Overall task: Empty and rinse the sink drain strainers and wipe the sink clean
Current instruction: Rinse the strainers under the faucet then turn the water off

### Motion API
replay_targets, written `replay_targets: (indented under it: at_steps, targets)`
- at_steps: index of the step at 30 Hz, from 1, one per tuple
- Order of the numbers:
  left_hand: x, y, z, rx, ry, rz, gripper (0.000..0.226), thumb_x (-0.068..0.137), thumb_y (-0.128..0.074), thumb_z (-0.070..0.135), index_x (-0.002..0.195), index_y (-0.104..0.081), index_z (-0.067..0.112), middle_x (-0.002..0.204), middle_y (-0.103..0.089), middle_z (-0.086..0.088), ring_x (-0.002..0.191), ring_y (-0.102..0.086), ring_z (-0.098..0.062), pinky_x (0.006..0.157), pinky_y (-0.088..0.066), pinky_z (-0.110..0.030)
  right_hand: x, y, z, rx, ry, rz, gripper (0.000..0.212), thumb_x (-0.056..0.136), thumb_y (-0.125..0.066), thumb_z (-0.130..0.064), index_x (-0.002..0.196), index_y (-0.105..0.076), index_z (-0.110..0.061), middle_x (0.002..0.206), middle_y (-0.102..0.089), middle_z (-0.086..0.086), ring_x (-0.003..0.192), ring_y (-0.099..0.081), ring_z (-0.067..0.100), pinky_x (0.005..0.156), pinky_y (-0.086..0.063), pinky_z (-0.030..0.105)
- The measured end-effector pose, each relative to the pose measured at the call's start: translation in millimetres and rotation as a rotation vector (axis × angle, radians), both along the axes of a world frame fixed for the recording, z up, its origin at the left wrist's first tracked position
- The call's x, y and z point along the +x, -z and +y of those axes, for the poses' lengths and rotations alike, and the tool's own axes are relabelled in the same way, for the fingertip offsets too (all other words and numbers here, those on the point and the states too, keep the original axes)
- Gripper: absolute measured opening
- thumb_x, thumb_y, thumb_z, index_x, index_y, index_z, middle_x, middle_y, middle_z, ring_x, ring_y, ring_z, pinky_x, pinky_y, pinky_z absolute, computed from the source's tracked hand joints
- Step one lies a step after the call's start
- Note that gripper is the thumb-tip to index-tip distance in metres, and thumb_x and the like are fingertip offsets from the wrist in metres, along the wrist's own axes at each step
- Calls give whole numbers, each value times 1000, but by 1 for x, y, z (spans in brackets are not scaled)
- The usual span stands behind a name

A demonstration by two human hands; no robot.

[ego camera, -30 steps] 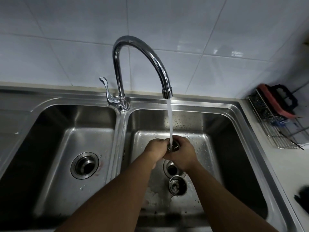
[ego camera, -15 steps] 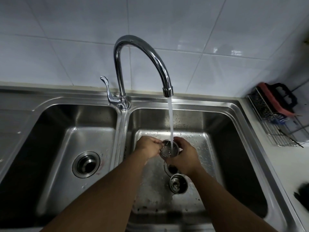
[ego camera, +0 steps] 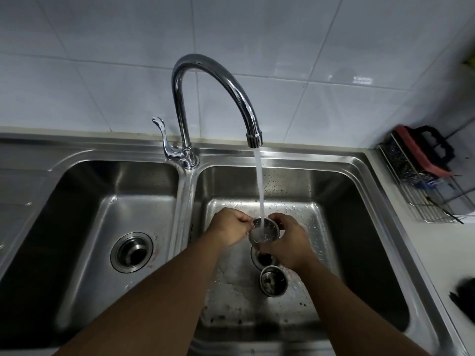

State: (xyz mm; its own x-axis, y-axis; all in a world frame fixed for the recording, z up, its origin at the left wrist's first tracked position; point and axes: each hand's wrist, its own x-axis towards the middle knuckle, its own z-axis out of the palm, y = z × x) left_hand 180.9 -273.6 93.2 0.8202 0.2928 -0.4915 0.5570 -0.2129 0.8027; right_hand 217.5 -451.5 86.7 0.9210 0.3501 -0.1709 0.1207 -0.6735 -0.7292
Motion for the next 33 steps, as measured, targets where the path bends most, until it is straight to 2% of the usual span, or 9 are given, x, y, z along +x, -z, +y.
replay_targets:
  at_steps: [3, 6, 11, 17, 21, 24, 25, 29, 33]
  targets:
    - [-2, 0, 4, 68, 18, -2, 6, 84, -79, 19, 90, -78, 21, 85, -76, 3, 79, -71, -14, 81, -59, -29, -1, 2, 3, -7, -16, -3, 74, 47, -94, -42, 114, -65, -28, 108, -61, -12, 97, -59, 7, 74, -44, 14]
    - [-5, -1, 6, 79, 34, -2, 10, 83, -79, 19, 77, -75, 25, 73, -76, 4, 70, -73, -12, 78, -62, -33, -2, 1, 5, -25, -11, -7, 75, 47, -94, -43, 115, -64, -29, 108, -61, -13, 97, -59, 7, 78, -49, 20]
    - [-6, -3, 6, 81, 37, 5, 16, 86, -76, 14, 72, -72, 21, 64, -74, 0, 63, -74, -14, 74, -63, -39, -5, 0, 6, 8, -28, 14, 77, 48, -97, -38, 116, -63, -27, 110, -62, -12, 95, -59, 2, 69, -42, 10]
    - [-12, -6, 11, 90, 76, -12, 18, 87, -74, 10, 72, -71, 19, 63, -74, -3, 61, -74, -16, 68, -64, -36, -14, -5, 7, 36, -3, 68, 73, 48, -99, -41, 109, -59, -38, 104, -63, -22, 89, -60, -5, 62, -45, 1]
    - [-15, -7, 12, 107, 73, -7, 16, 88, -73, 9, 74, -71, 18, 63, -73, -4, 55, -71, -12, 64, -63, -32, -14, -1, 4, 30, -2, 114, 80, 47, -98, -40, 117, -60, -35, 106, -66, -18, 91, -63, -2, 63, -48, 6]
    - [-17, -8, 13, 167, 84, 7, 15, 88, -72, 12, 75, -70, 19, 63, -73, -3, 53, -68, -7, 69, -62, -30, -13, 3, -1, -20, -12, 167, 88, 49, -97, -34, 128, -58, -26, 112, -66, -11, 95, -64, 7, 75, -55, 20]
    - [-17, -7, 13, 192, 91, 18, 14, 88, -72, 12, 76, -70, 19, 64, -74, -3, 55, -69, -7, 71, -62, -30, -13, 5, -4, -42, -12, 189, 89, 51, -97, -33, 130, -58, -25, 113, -65, -10, 96, -65, 9, 77, -56, 22]
    - [-19, 3, 6, 364, 136, 104, 7, 84, -76, 11, 91, -77, 13, 88, -76, -6, 81, -73, -17, 78, -59, -26, -9, 14, -14, -200, -63, 284, 77, 52, -96, -28, 120, -61, -25, 112, -67, -6, 86, -61, -1, 62, -43, 3]
    - [-25, 26, -1, 496, 241, 257, 22, 85, -72, 9, 106, -75, 5, 108, -73, -13, 97, -71, -25, 84, -58, -26, -6, 25, -19, -482, -165, 323, 77, 63, -89, -31, 133, -59, -17, 126, -65, 3, 103, -60, 15, 80, -47, 21]
